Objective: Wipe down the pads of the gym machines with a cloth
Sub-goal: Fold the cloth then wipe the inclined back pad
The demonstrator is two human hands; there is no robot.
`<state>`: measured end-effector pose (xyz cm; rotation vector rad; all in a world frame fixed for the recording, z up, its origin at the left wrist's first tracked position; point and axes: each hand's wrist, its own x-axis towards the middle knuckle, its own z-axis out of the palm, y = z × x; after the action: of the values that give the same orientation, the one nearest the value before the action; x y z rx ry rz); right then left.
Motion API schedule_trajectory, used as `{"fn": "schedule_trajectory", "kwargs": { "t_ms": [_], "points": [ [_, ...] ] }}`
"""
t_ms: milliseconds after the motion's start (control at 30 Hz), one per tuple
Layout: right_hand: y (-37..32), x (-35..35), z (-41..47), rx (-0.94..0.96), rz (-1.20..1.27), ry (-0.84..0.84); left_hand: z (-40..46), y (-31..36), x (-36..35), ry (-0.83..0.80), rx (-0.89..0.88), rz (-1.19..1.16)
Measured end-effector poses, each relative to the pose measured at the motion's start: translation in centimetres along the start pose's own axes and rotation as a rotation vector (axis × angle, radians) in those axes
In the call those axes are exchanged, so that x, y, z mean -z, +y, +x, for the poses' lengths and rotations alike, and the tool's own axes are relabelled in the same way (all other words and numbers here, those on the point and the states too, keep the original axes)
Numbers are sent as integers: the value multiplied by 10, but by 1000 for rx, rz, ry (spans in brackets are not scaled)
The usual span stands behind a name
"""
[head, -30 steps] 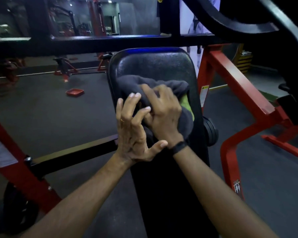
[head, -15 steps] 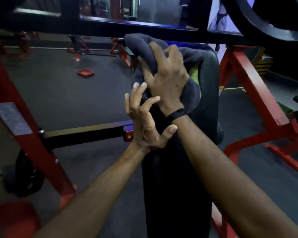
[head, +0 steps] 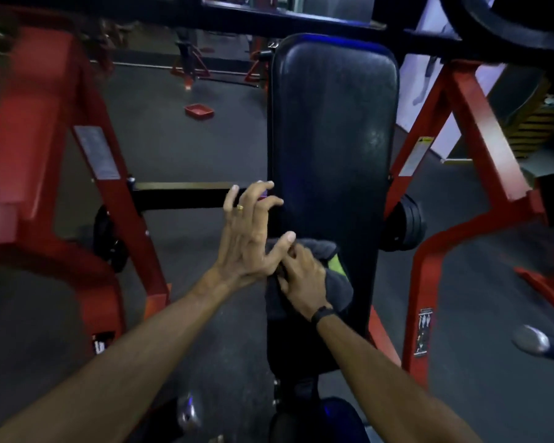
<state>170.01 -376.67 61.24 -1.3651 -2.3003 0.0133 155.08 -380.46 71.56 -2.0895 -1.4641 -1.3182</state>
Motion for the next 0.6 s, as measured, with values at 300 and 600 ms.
{"fn": "schedule_trajectory", "kwargs": {
  "t_ms": [300, 600],
  "points": [
    [15, 31, -105, -310, 127, 279, -51, 62, 6, -314, -190, 172],
    [33, 8, -135, -607, 314, 448, -44, 72, -52, -514, -517, 340]
  ]
}}
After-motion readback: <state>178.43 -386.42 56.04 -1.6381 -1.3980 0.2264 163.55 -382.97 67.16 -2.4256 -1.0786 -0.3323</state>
